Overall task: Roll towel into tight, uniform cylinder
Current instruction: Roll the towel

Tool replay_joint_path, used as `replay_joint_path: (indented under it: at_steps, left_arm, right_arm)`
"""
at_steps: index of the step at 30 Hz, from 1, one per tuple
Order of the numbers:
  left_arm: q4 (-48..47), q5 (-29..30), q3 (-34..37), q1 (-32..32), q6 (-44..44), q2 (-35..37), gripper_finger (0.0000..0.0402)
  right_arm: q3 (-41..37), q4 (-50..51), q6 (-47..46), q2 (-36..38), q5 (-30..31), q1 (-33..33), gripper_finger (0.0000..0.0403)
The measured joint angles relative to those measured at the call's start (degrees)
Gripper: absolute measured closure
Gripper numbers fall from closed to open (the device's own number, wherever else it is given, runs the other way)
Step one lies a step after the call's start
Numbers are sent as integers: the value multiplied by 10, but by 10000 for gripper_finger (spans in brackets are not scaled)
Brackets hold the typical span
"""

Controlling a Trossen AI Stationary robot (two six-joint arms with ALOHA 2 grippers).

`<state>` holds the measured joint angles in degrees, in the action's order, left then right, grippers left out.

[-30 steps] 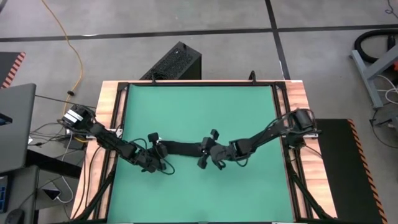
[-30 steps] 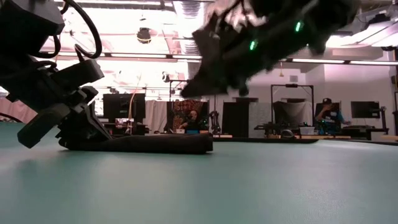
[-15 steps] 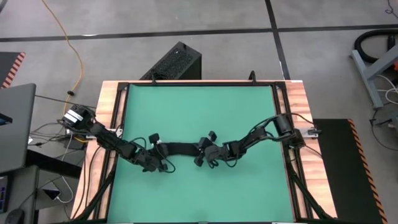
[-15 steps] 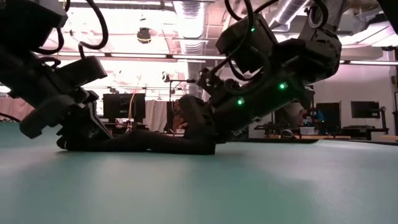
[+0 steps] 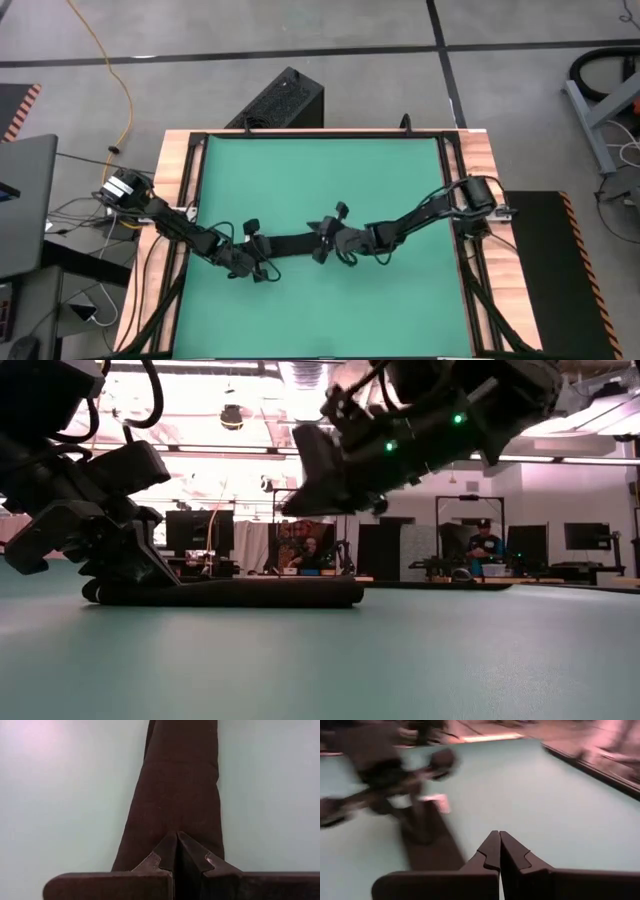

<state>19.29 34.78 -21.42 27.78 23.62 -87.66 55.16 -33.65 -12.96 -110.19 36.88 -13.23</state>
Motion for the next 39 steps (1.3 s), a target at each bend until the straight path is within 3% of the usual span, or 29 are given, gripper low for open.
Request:
replay_joint_path:
  at_steps: [5, 11, 22, 31, 39]
  left_arm:
    - [6, 3, 0, -2, -5, 0, 401]
    - [12, 4, 0, -2, -5, 0, 401]
    - [18, 16, -5, -1, -11, 0, 401]
    - [31, 31, -6, -1, -4, -5, 401]
    - [222, 26, 50, 0, -40, -8, 401]
  right_arm:
    - [-2, -70, 34, -35, -58, -5, 387]
    - [-2, -126, -5, -100, -84, 1, 387]
    - [1, -133, -119, -170, -79, 2, 387]
    - [1, -112, -138, -168, -81, 2, 387]
    - [-1, -121, -140, -169, -84, 1, 387]
